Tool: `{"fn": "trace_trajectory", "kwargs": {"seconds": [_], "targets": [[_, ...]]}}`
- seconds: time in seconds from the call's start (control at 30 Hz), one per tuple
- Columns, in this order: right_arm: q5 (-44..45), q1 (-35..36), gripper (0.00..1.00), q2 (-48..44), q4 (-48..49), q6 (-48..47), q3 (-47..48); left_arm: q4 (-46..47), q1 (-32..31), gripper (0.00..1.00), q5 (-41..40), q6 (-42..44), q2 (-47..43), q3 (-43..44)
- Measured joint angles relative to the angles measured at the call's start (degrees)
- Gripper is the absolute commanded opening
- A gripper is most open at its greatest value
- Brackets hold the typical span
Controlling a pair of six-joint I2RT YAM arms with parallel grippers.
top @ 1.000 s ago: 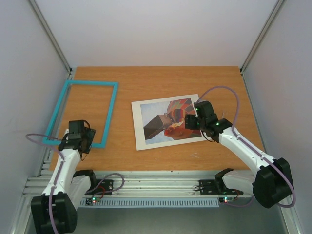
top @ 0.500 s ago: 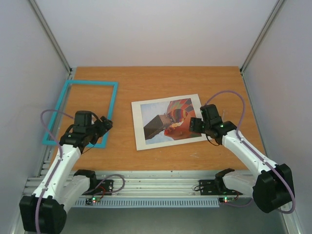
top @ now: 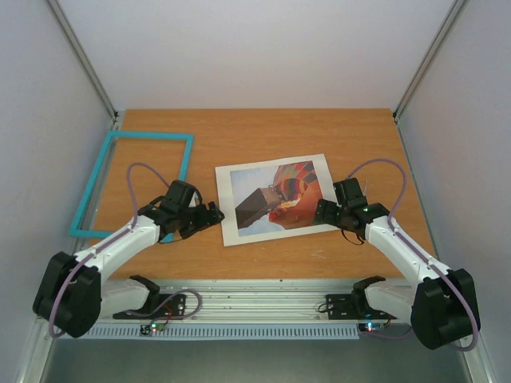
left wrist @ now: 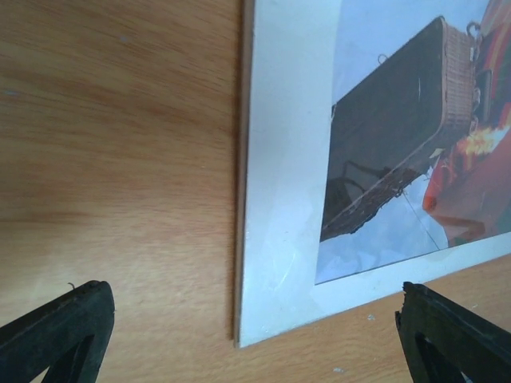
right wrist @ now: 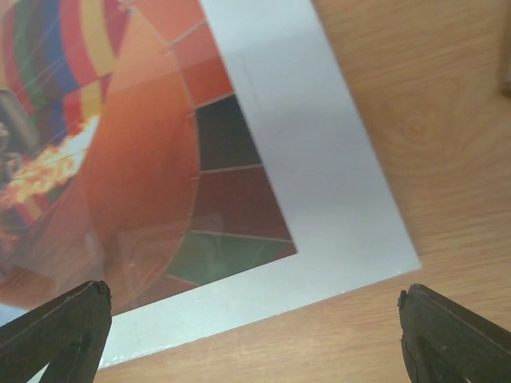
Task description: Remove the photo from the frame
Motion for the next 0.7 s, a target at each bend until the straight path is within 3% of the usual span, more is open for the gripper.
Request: {"fn": "trace_trajectory", "kwargs": {"seconds": [0.3,0.7], "targets": [[1.6,-6.2,0.99,4.5,0.1,3.0,-1.6,7.1,-4.2,0.98,2.1,-1.1,8.6,0.0],[-6.0,-11.6,0.98,11.5,6.6,3.8,-3.4,11.6,-6.3,0.98,2.9,-2.3,12.7,-1.0]]}}
